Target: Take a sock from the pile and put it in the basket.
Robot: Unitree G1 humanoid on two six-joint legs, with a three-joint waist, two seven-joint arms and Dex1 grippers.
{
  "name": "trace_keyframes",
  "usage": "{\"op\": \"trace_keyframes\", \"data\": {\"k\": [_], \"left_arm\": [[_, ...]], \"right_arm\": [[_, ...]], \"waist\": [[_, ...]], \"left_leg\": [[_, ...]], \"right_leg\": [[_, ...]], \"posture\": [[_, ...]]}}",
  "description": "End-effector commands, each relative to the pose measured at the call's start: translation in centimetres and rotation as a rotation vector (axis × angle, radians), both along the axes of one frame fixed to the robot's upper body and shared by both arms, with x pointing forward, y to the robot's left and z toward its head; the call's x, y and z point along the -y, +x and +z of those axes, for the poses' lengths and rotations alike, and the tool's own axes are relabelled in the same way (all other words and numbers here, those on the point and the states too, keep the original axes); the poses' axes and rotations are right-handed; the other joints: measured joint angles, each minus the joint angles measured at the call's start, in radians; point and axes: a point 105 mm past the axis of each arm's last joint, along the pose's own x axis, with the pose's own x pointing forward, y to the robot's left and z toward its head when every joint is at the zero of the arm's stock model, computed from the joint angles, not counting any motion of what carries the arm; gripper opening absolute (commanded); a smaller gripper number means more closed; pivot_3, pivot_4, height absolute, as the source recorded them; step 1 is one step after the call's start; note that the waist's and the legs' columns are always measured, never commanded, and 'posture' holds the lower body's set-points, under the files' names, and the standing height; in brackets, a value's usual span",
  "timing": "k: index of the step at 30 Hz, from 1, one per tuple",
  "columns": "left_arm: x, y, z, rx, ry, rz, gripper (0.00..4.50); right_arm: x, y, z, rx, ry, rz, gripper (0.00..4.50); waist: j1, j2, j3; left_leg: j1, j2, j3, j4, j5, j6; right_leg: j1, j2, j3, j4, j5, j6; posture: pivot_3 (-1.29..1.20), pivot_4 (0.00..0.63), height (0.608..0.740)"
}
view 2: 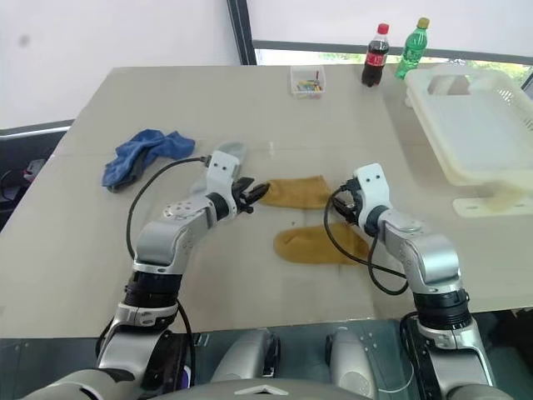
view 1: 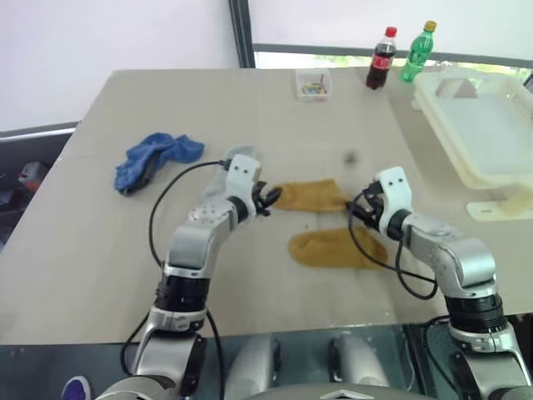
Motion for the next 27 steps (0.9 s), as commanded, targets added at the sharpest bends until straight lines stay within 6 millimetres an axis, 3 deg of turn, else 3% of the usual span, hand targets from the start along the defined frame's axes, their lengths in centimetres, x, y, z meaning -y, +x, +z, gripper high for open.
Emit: {"op": "trace_keyframes", "data": {"k": [1,5,9,13,18,23,27], "left_arm": [[0.2,-0.2,-0.1,0.006,0.002,-0.03,2.37],[0.5,-1.3,-0.6,0.012,0.007,-0.125,2.37],[-2.1,-2.2,-1.4,0.049,0.11,-0.178,2.37],[-4.4,-2.0,-1.1,0.062,0.092,-0.18,2.37],[-1.3,-1.9,0.7,0.008,-0.115,-0.233,2.37],[0.7,-2.4,0.1,-0.078,-0.165,-0.251,2.37],[1.4,-2.2,-1.2,-0.099,-0.106,-0.225,2.37]], "right_arm": [[-0.6,0.2,1.0,0.022,0.025,0.024,2.64],[-0.7,0.4,0.8,-0.001,0.055,0.028,2.64],[-0.4,0.4,0.6,-0.014,0.051,0.033,2.64],[-0.8,0.5,0.3,-0.02,0.051,0.045,2.64],[-0.7,0.7,0.1,-0.022,0.041,0.051,2.64],[-0.5,0.5,0.0,-0.023,0.03,0.05,2.64],[-0.4,0.5,-0.5,-0.032,0.018,0.051,2.64]], "waist": [[0.0,0.0,0.0],[0.0,0.0,0.0],[-0.002,0.0,0.0],[-0.003,0.001,0.0],[0.003,0.001,0.0],[-0.006,0.001,0.0],[-0.003,0.001,0.0]], "left_leg": [[0.0,0.0,0.0,0.0,0.0,0.0],[0.0,0.0,0.0,0.0,0.0,0.0],[0.0,0.0,0.001,-0.001,0.0,0.0],[0.002,0.001,0.001,-0.002,0.0,-0.001],[0.001,0.0,0.0,0.0,0.0,0.0],[0.0,0.0,0.0,-0.001,0.0,0.0],[0.001,0.0,0.0,-0.001,0.0,-0.001]], "right_leg": [[0.0,0.0,0.0,0.0,0.0,0.0],[0.0,0.0,0.0,0.001,0.0,0.0],[-0.001,0.0,0.001,0.001,0.0,0.0],[-0.001,0.001,0.002,0.001,0.0,0.0],[0.0,0.0,0.0,0.002,0.0,0.0],[-0.001,0.0,0.002,0.001,0.0,0.0],[-0.002,0.001,0.002,0.002,0.0,0.0]], "posture": [[0.0,0.15,0.74],[0.0,0.15,0.74],[0.0,0.15,0.74],[0.0,0.15,0.74],[0.0,0.15,0.74],[0.0,0.15,0.74],[0.0,0.15,0.74]]}}
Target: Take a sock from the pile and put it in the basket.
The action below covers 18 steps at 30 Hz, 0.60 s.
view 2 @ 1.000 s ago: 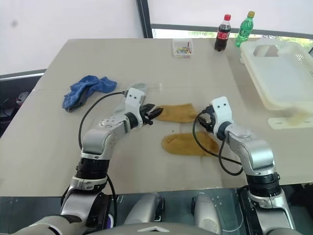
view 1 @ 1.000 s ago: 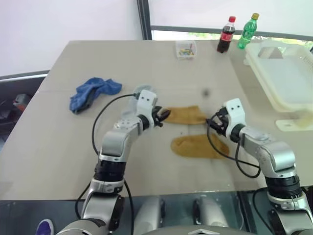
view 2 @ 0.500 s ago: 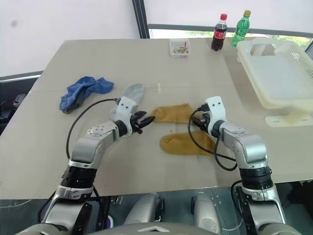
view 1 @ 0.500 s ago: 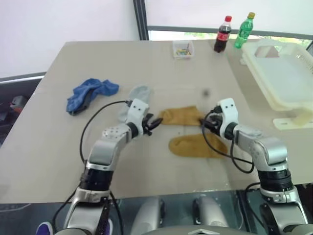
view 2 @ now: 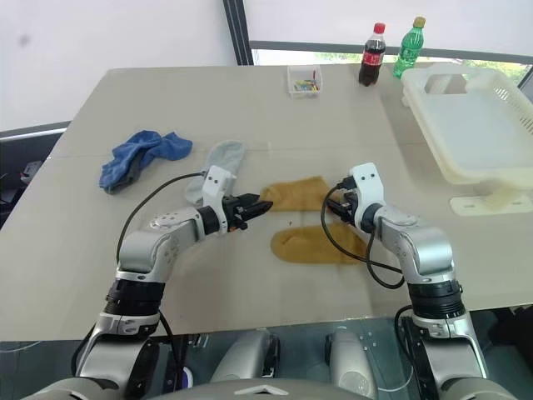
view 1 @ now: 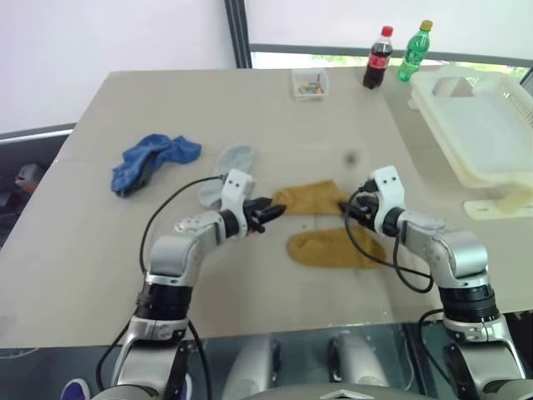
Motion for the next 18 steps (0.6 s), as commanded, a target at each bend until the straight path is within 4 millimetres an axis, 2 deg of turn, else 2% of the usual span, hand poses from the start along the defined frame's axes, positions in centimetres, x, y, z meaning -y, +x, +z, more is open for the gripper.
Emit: {"op": "trace_keyframes", "data": {"k": [1,3,4,6,7,8,11,13,16,18], "left_arm": [[0.9,0.3,-0.1,0.009,0.038,0.015,2.42],[1.2,0.7,0.0,0.007,0.016,0.043,1.86],[1.3,0.8,0.1,0.005,0.004,0.05,1.58],[1.5,0.9,0.2,0.002,-0.013,0.052,0.96],[1.6,0.9,0.3,0.0,-0.018,0.054,0.43],[1.7,0.9,0.3,-0.001,-0.021,0.055,0.04],[1.8,0.7,1.0,0.002,-0.066,0.043,0.04],[2.0,0.2,2.2,-0.009,-0.149,0.008,0.04],[1.9,-2.4,4.2,-0.078,-0.278,-0.145,0.04],[1.5,-3.7,4.6,-0.129,-0.301,-0.202,0.04]], "right_arm": [[0.0,0.1,0.3,0.021,-0.013,0.009,2.38],[0.0,0.1,0.0,0.017,-0.021,0.011,1.76],[0.0,0.0,-0.1,0.015,-0.023,0.011,1.25],[0.2,0.0,-0.2,0.014,-0.028,0.011,0.59],[0.3,0.0,-0.2,0.015,-0.029,0.009,0.06],[0.4,-0.1,-0.2,0.018,-0.031,0.007,0.0],[0.8,-0.2,0.2,0.039,-0.026,0.003,0.0],[0.8,-0.7,1.1,0.078,-0.016,0.025,0.0],[0.2,-3.2,4.0,0.154,0.042,0.117,0.0],[0.2,-5.1,4.9,0.166,0.053,0.155,0.0]], "waist": [[0.003,0.0,0.0],[0.005,0.0,0.0],[0.006,0.0,0.0],[0.005,0.0,0.0],[0.005,0.0,0.0],[0.004,0.0,0.0],[0.004,0.0,0.0],[0.006,0.0,0.0],[0.003,0.0,0.0],[0.0,0.0,0.0]], "left_leg": [[0.0,0.0,0.0,0.0,0.0,0.0],[0.001,0.0,0.0,0.001,0.0,0.0],[0.001,0.0,0.0,0.001,0.0,0.0],[0.001,0.0,0.0,0.001,0.0,0.0],[0.001,0.0,0.0,0.001,0.0,0.0],[0.001,0.0,0.0,0.001,0.0,0.0],[0.001,0.0,0.0,0.001,0.0,0.0],[0.001,0.0,0.0,0.001,0.0,0.0],[-0.002,0.0,0.0,0.001,0.0,0.0],[-0.003,0.001,0.0,0.001,0.0,0.0]], "right_leg": [[0.0,0.0,0.0,0.001,0.0,0.0],[0.0,0.0,0.0,0.002,0.0,0.0],[0.001,-0.001,0.0,0.002,0.0,0.0],[0.0,-0.001,0.0,0.002,0.0,0.0],[0.0,-0.001,0.001,0.002,0.0,0.0],[0.0,-0.001,0.0,0.002,0.0,0.0],[0.0,-0.001,0.0,0.002,0.0,0.0],[0.0,-0.001,0.0,0.002,0.0,0.0],[-0.001,-0.001,0.0,0.001,0.0,0.0],[-0.004,-0.001,0.001,0.001,0.0,0.0]], "posture": [[0.0,0.15,0.74],[0.0,0.15,0.74],[0.0,0.15,0.74],[0.0,0.15,0.74],[0.0,0.15,0.74],[0.0,0.15,0.74],[0.0,0.15,0.74],[0.0,0.15,0.74],[0.0,0.15,0.74],[0.0,0.15,0.74]]}}
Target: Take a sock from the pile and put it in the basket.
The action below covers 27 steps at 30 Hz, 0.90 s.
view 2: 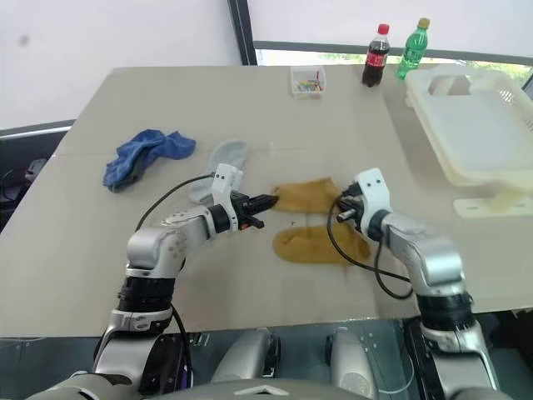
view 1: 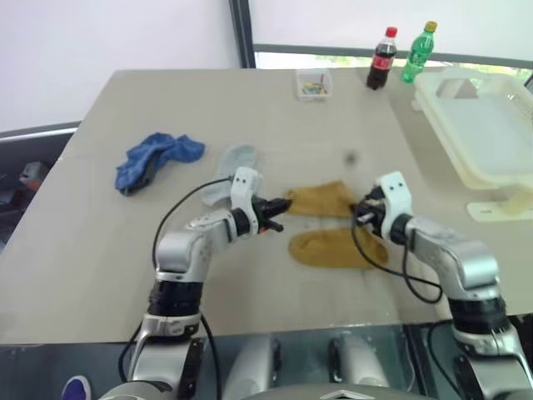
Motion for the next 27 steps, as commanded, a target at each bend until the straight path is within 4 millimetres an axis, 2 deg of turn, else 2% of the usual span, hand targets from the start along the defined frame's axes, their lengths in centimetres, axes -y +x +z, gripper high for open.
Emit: {"op": "trace_keyframes", "data": {"k": [1,6,9,14,18,25,26,27], "left_arm": [[-0.1,-2.6,1.7,-0.028,-0.063,-0.134,0.04],[-0.5,-4.6,0.5,-0.098,0.002,-0.208,0.04],[0.1,-5.3,-0.6,-0.116,0.054,-0.251,0.04],[1.0,-6.5,-1.3,-0.118,0.086,-0.314,0.04],[1.3,-6.4,-2.1,-0.114,0.117,-0.314,0.04],[1.7,-5.4,-3.0,-0.099,0.13,-0.259,0.04],[1.7,-5.3,-3.2,-0.102,0.129,-0.251,0.33],[1.6,-5.2,-3.3,-0.096,0.135,-0.243,0.67]], "right_arm": [[-0.4,-3.3,3.1,0.082,0.034,0.08,0.0],[0.3,-7.6,2.6,0.046,-0.005,0.075,0.0],[0.6,-8.8,2.0,0.013,-0.004,0.043,0.0],[1.2,-9.7,1.1,-0.032,-0.012,-0.01,0.0],[1.6,-10.1,0.1,-0.061,-0.028,-0.043,0.0],[2.2,-9.6,-1.7,-0.105,-0.082,-0.064,0.0],[2.4,-9.5,-2.0,-0.108,-0.097,-0.068,0.0],[2.5,-9.4,-2.2,-0.105,-0.11,-0.07,0.31]], "waist": [[0.0,0.0,0.0],[0.005,0.0,0.0],[0.007,0.0,0.0],[0.005,0.0,0.0],[0.005,0.0,0.0],[0.006,0.0,0.0],[0.006,0.0,0.0],[0.006,0.0,0.0]], "left_leg": [[0.0,0.0,0.0,0.0,0.0,0.0],[0.001,0.0,-0.001,-0.001,0.0,0.001],[0.003,0.0,-0.002,0.0,-0.001,0.002],[0.005,0.0,-0.002,-0.001,-0.002,0.004],[0.005,0.0,-0.002,-0.001,-0.001,0.002],[0.005,-0.001,-0.002,-0.001,-0.002,0.004],[0.005,0.0,-0.002,-0.001,-0.002,0.004],[0.005,0.0,-0.002,-0.001,-0.002,0.004]], "right_leg": [[0.0,0.0,0.0,0.0,0.0,0.0],[0.001,0.0,0.0,0.0,0.0,0.0],[0.003,0.0,-0.001,0.0,0.0,0.0],[0.005,0.001,0.0,0.0,0.0,0.0],[0.005,0.001,-0.001,0.0,0.0,0.0],[0.005,0.0,0.0,-0.001,0.0,0.0],[0.005,0.0,-0.001,-0.001,0.0,0.0],[0.005,0.001,-0.001,-0.001,0.0,0.0]], "posture": [[0.0,0.15,0.74],[0.0,0.15,0.74],[0.0,0.15,0.74],[0.0,0.15,0.74],[0.0,0.15,0.74],[0.0,0.15,0.74],[0.0,0.15,0.74],[0.0,0.15,0.74]]}}
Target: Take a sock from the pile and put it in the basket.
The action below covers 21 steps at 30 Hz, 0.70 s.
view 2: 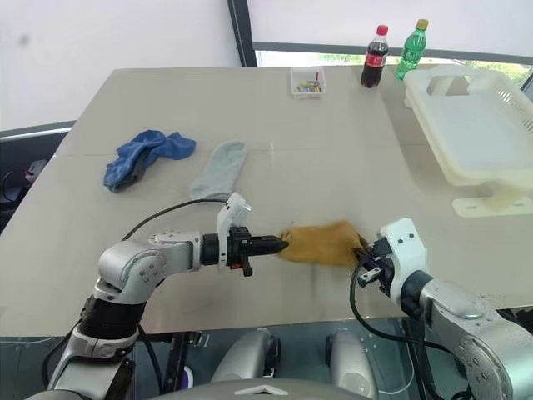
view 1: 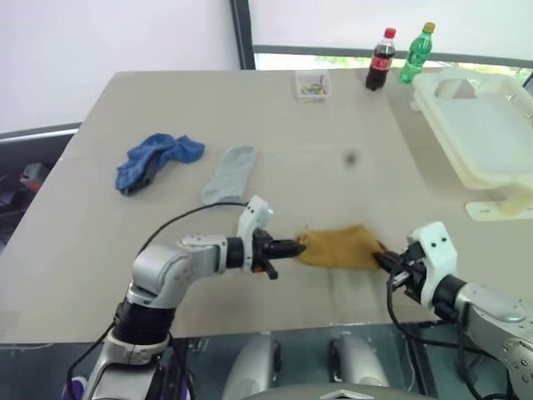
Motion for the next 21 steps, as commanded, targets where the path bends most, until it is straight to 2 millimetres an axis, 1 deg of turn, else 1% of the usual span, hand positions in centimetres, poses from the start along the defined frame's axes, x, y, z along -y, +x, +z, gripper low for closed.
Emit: {"op": "trace_keyframes", "data": {"k": [1,2,4,6,8,10,11,13,14,15,16,17,18,19,20,21], "left_arm": [[-0.2,0.6,-0.2,0.028,0.007,0.037,0.89],[-0.2,0.6,-0.3,0.024,0.005,0.039,1.32],[-0.4,0.7,-0.3,0.028,0.008,0.05,2.22],[-0.6,0.7,0.0,0.029,-0.001,0.054,3.13],[-1.3,0.4,0.6,0.018,-0.031,0.055,3.13],[-2.0,0.2,1.1,-0.005,-0.059,0.057,3.13],[-2.4,0.1,1.3,-0.026,-0.074,0.057,3.13],[-2.7,0.0,1.4,-0.052,-0.085,0.056,3.13],[-2.8,0.0,1.4,-0.064,-0.089,0.059,3.17],[-2.8,0.1,1.4,-0.071,-0.091,0.061,3.17],[-2.8,0.3,1.4,-0.076,-0.092,0.065,3.17],[-2.7,0.5,1.4,-0.082,-0.098,0.072,3.17],[-2.6,0.7,1.5,-0.088,-0.105,0.078,3.17],[-2.6,0.9,1.5,-0.093,-0.111,0.083,3.17],[-2.5,0.9,1.4,-0.1,-0.111,0.078,3.17],[-2.3,0.8,1.3,-0.102,-0.102,0.07,3.17]], "right_arm": [[0.3,0.5,-0.3,0.035,-0.035,-0.015,0.64],[0.5,0.6,-0.5,0.037,-0.044,-0.019,0.94],[0.9,0.8,-0.7,0.049,-0.07,-0.03,1.85],[1.3,0.7,-0.5,0.075,-0.083,-0.04,2.76],[1.2,0.4,1.1,0.152,-0.037,-0.009,2.76],[1.1,-0.4,2.7,0.219,-0.029,0.045,2.76],[1.0,-0.6,3.3,0.249,-0.033,0.068,2.76],[0.7,-0.9,3.8,0.279,-0.022,0.114,2.76],[0.5,-0.9,4.0,0.295,-0.021,0.135,2.27],[0.3,-0.8,4.0,0.305,-0.022,0.151,1.97],[-0.1,-0.6,4.0,0.318,-0.028,0.181,1.44],[-0.6,-0.2,3.7,0.325,-0.032,0.207,1.2],[-1.0,0.0,3.3,0.323,-0.034,0.23,0.79],[-1.3,0.2,3.0,0.322,-0.036,0.246,0.29],[-1.5,0.7,2.2,0.314,-0.047,0.257,0.13],[-1.5,1.2,1.2,0.297,-0.061,0.26,0.13]], "waist": [[0.0,0.0,0.0],[0.0,0.0,0.0],[0.0,0.0,0.0],[0.0,0.0,0.0],[0.001,0.0,0.0],[-0.001,0.0,0.0],[-0.001,0.0,0.0],[-0.001,0.0,0.0],[-0.001,0.0,0.0],[-0.001,0.0,0.0],[-0.001,0.0,0.0],[-0.001,0.0,0.0],[-0.001,0.0,0.0],[0.0,0.0,0.001],[0.0,-0.001,0.001],[0.0,-0.001,0.001]], "left_leg": [[0.0,0.0,0.0,0.0,0.0,0.0],[0.0,0.0,0.0,0.0,0.0,0.0],[0.0,0.0,0.0,0.0,0.0,0.0],[0.0,0.0,0.0,0.0,0.0,0.0],[0.0,0.0,0.0,0.0,0.0,0.0],[-0.001,0.001,0.0,0.0,0.0,0.0],[-0.001,0.001,0.0,0.0,0.0,0.0],[0.0,0.001,0.0,0.0,0.0,0.0],[0.0,0.001,0.0,0.0,0.0,0.0],[0.0,0.001,0.0,0.0,0.0,0.0],[0.001,0.001,0.0,0.0,0.0,0.0],[0.001,0.001,0.0,0.0,0.0,0.001],[0.002,0.001,0.0,0.0,0.0,0.001],[0.002,0.0,0.0,0.0,0.0,0.001],[0.002,0.0,0.0,0.001,0.0,0.001],[0.002,0.0,0.0,0.0,0.0,0.0]], "right_leg": [[0.0,0.0,0.0,0.0,0.0,0.0],[0.0,0.0,0.0,0.0,0.0,0.0],[0.0,0.0,0.0,0.0,0.0,0.0],[0.0,0.0,0.0,0.0,0.0,0.0],[0.0,0.0,0.0,0.0,0.0,0.0],[0.0,0.0,0.0,-0.001,0.0,0.0],[0.0,0.0,0.0,-0.001,0.0,0.0],[0.0,0.0,0.0,-0.001,0.0,0.0],[0.001,0.0,0.0,-0.001,0.0,0.0],[0.001,0.0,0.0,-0.001,0.0,0.0],[0.002,0.0,0.0,-0.001,0.0,0.0],[0.002,0.0,0.0,-0.001,0.0,0.0],[0.002,0.0,0.0,-0.001,0.0,0.0],[0.003,0.0,0.0,-0.001,0.0,0.0],[0.003,0.001,0.0,-0.001,0.0,0.0],[0.003,0.001,0.0,-0.001,0.0,0.0]], "posture": [[0.0,0.15,0.74],[0.0,0.15,0.74],[0.0,0.15,0.74],[0.0,0.15,0.74],[0.0,0.15,0.74],[0.0,0.15,0.74],[0.0,0.15,0.74],[0.0,0.15,0.74],[0.0,0.15,0.74],[0.0,0.15,0.74],[0.0,0.15,0.74],[0.0,0.15,0.74],[0.0,0.15,0.74],[0.0,0.15,0.74],[0.0,0.15,0.74],[0.0,0.15,0.74]]}}
